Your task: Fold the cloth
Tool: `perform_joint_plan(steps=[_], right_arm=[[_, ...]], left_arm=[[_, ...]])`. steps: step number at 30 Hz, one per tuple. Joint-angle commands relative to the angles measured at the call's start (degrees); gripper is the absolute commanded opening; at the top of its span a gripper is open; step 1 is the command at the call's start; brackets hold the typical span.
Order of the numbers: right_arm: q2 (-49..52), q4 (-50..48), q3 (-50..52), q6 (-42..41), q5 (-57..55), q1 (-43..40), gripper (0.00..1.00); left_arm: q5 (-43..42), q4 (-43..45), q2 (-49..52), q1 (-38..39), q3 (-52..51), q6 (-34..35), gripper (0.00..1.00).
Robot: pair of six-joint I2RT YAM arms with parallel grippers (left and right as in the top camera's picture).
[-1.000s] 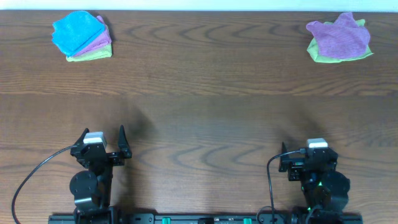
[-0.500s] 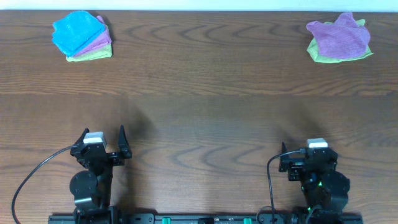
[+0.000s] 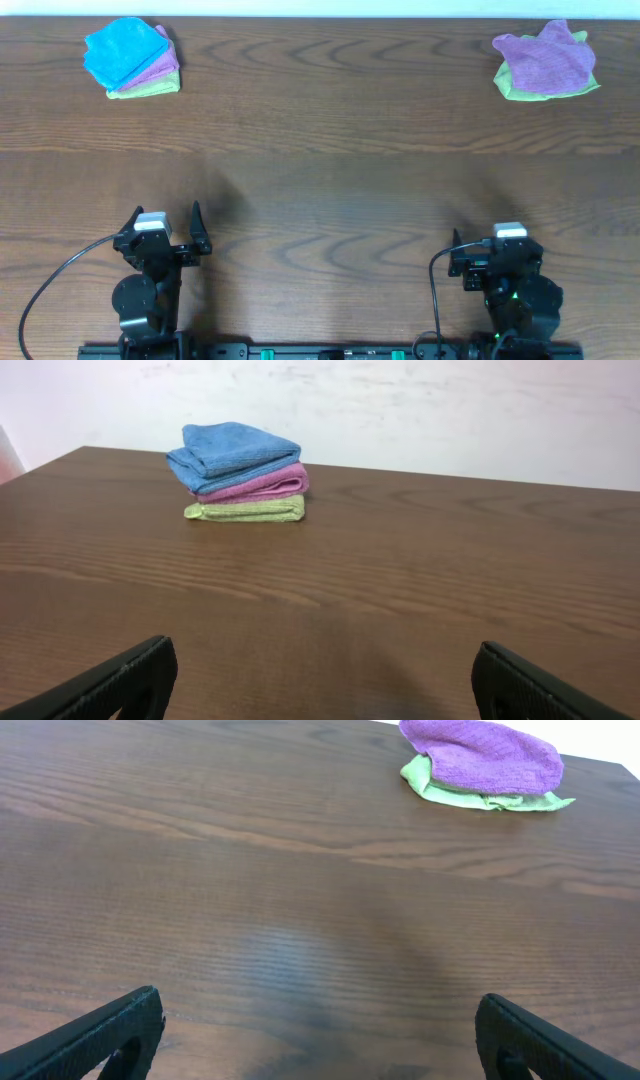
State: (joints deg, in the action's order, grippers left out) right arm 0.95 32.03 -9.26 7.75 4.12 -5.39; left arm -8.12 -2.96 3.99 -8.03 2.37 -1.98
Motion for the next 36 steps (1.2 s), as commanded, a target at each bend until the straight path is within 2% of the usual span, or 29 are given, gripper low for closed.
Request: perform_joint_plan(steps=[1,6,12,16,20,22,27,36], right_arm=[[-0.6,-0.1,0.7,-0.8,0.6,0.4,0.99],[-0.6,-5.0,0.7,-2.6,0.6,0.4,0.98],[2.3,-26.4,0.8,-10.5,-10.0,0.4,0.99],[11.3,-40.5,-0.8,-16.2,-11.9,-0.7,0.99],[25.7,-48.7,-7.7,-18.6,-11.8,-3.3,0.99],[38.1,-49.9,-15.8,-18.4,-11.7,-5.4,0.99],[59.3,-49.4,-31.2,-18.1,-11.2,-7.8,0.99],[90.5,-37.1,-60.6,-17.1,-11.2,-11.6,0.99]], left_arm=[[0.8,-0.8,-0.4,0.2,-2.1,-1.0,0.95],[0.8,-0.8,-0.4,0.2,-2.1,-1.0,0.95],[0.8,-0.8,-0.4,0.2,-2.1,-1.0,0.95],[0.8,-0.8,-0.4,0.2,-2.1,-1.0,0.96],[0.8,-0.8,-0.4,0.2,-2.1,-1.0,0.96],[0.8,-0.8,-0.4,0.2,-2.1,-1.0,0.95],[0.8,-0.8,-0.4,0.2,-2.1,-1.0,0.95],[0.8,-0.8,-0.4,0.2,-2.1,-1.0,0.95]])
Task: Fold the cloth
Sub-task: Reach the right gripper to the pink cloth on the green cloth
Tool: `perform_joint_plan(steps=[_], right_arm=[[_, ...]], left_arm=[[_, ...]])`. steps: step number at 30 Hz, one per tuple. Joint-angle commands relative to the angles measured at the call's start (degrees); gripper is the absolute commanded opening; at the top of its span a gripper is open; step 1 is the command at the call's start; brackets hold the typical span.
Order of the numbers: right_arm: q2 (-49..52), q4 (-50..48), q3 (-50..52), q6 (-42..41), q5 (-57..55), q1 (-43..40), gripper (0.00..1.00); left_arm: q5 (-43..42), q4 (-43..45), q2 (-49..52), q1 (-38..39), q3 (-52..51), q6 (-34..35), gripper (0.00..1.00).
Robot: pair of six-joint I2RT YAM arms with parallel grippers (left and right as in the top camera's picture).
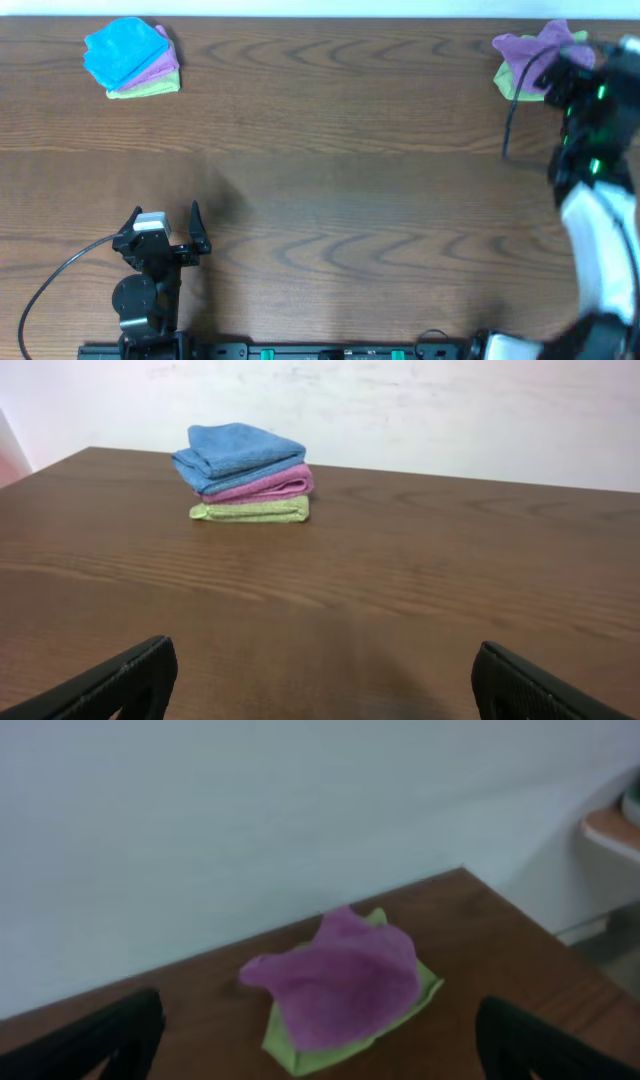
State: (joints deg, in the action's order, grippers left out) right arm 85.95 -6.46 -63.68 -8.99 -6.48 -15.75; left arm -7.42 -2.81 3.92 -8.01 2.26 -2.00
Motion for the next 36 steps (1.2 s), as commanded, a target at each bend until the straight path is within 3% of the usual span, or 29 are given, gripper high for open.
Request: perform_joint_plan(steps=[1,10,16,29,36], right_arm=[[8.3,2.3,-8.9,-0.4,-0.6,-1.6,0.99],[28.5,12.8,-28.4,-0.5,-0.5,-4.6,0.96],[37.3,18.3,-36.2,-1.4,2.0,-8.2,0.93],[44.1,19.0,-37.3,-9.7,14.5,-15.9,0.91],[47.2,16.8,-37.3,-12.1,22.0,-16.0,0.83]], left_arm=[[0.1,-0.9,-0.3,0.2,-2.0,-1.0,0.95],[0.1,-0.9,-0.3,0.2,-2.0,-1.0,0.96],[0.1,-0.9,-0.3,0.2,-2.0,-1.0,0.95],[0.1,-0.9,-0.3,0.2,-2.0,-1.0,0.96],[0.1,-0.9,-0.3,0.2,-2.0,-1.0,0.95]])
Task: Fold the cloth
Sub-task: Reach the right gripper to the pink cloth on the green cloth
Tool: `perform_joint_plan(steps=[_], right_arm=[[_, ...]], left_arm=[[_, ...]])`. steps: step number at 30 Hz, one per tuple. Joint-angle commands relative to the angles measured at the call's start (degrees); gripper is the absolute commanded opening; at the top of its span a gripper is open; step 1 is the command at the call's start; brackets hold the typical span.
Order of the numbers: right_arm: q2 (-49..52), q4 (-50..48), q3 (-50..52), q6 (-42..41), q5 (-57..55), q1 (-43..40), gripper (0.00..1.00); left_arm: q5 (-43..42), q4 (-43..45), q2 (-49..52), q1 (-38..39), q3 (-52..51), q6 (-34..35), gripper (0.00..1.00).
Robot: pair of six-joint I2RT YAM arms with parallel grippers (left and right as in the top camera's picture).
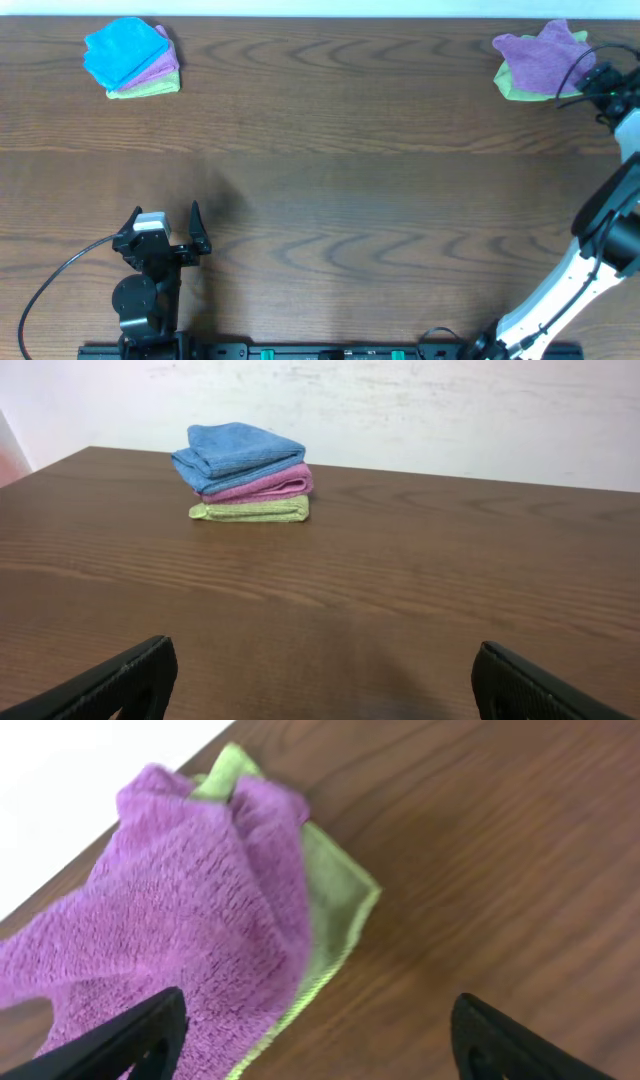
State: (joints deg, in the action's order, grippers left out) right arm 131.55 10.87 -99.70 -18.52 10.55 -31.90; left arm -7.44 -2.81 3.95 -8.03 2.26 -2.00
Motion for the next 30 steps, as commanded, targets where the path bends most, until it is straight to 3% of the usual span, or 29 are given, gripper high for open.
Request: perform_joint_plan(steps=[1,5,8,11,16,19,23,24,25,27,28,30], right_arm=[[2.1,-0.7,-1.3,-3.1,5.1,0.1,0.83],[3.5,-1.0,-1.3,-4.2,6.0,0.1,0.81],[3.5,-1.1,-1.3,-4.2,6.1,0.1,0.73],[3.5,-1.6,-1.4,-5.1,6.7,0.1,0.54],[3.5,-1.7,-1.4,-5.9,7.7,0.1,0.15],[3.5,-1.8,-1.9,-7.0,9.4,0.1,0.02],[3.5,-1.2,-4.7,-7.2,12.5,0.1,0.02],[3.5,-0.4,-5.8,-7.1,12.7,0.1,0.14],[3.5,0.9,-7.1,-7.1,12.4,0.1,0.35],[3.5,3.2,-9.4,-5.7,10.4,0.1,0.45],[3.5,4.2,-10.4,-5.6,7.9,0.1,0.55],[3.5,4.3,-10.8,-5.6,5.6,0.1,0.59]], left_arm=[[0.2,-0.9,-0.4,0.2,-2.0,-1.0,0.95],[0.2,-0.9,-0.4,0.2,-2.0,-1.0,0.95],[0.2,-0.9,-0.4,0.2,-2.0,-1.0,0.96],[0.2,-0.9,-0.4,0.2,-2.0,-1.0,0.95],[0.2,-0.9,-0.4,0.2,-2.0,-1.0,0.95],[0.2,-0.9,-0.4,0.2,-2.0,-1.0,0.96],[0.2,-0.9,-0.4,0.2,-2.0,-1.0,0.95],[0.2,-0.9,-0.4,0.2,-2.0,-1.0,0.95],[0.2,-0.9,-0.4,0.2,-2.0,-1.0,0.95],[0.2,-0.9,-0.4,0.2,-2.0,-1.0,0.95],[0.2,-0.9,-0.4,0.2,-2.0,-1.0,0.95],[0.2,-0.9,-0.4,0.2,-2.0,-1.0,0.95]])
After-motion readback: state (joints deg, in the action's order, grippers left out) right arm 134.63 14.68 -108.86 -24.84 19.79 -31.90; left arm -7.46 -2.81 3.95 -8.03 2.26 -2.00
